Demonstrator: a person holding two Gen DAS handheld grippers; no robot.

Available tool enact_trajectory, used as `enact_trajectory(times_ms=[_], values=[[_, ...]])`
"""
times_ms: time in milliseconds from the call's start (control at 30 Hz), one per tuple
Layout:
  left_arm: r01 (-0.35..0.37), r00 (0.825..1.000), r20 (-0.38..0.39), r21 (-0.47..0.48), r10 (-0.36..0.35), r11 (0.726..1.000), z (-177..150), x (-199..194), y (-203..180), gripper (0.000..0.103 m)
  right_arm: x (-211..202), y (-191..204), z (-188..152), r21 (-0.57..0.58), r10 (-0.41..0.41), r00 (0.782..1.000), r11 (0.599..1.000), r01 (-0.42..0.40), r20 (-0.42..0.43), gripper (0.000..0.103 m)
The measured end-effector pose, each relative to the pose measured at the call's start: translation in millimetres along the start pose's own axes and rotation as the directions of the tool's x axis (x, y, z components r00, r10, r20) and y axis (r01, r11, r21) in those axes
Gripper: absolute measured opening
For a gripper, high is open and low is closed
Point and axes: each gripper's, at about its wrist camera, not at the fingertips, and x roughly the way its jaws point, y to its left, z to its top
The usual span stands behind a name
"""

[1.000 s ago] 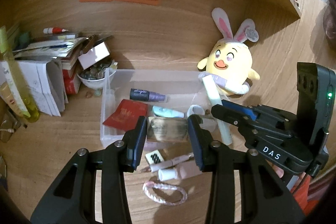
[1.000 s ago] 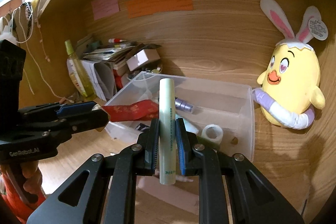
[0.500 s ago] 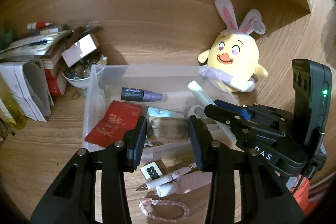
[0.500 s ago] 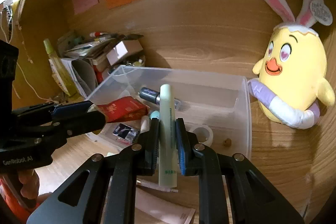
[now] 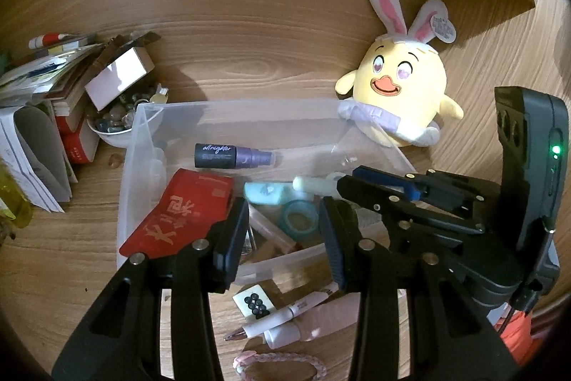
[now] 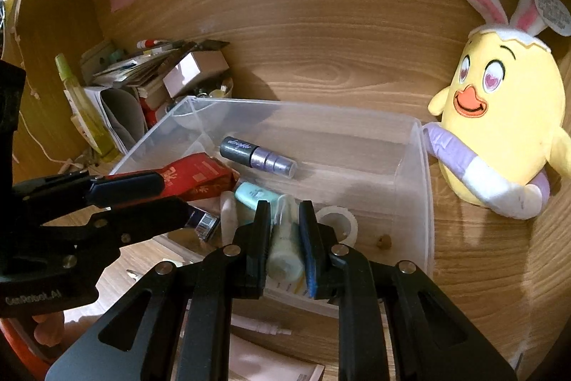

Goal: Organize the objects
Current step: 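Carry the block and mint-green tube into the clear box and open both tools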

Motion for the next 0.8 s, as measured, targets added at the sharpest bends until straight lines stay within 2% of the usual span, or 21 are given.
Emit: enact_trajectory(times_ms=[367, 533, 767, 800], values=[[-0.008, 0.998, 0.066, 0.017, 0.007, 1.000, -1, -37, -6, 0.040, -31, 11, 0, -0.017, -0.007, 0.998, 1.000, 0.008, 0.057, 0.016], [-0.023, 0.997, 0.078, 0.017, 0.021, 1.000, -11, -54, -6, 0.040, -49, 15, -9, -0.021, 0.018, 0.998, 1.000, -0.017, 0.068, 0.026], [-0.054, 0.997, 0.056, 0.013, 0.053, 0.998, -35, -69, -5, 0.042, -65, 17, -28, -0.016, 0.033, 0.997, 0.999, -0.032, 0.066, 0.033], [-0.058, 0.997, 0.054, 0.010, 0.057, 0.998, -38, -70, -5, 0.042, -67, 17, -31, -0.017, 0.039, 0.997, 0.999, -0.038, 0.062, 0.038]])
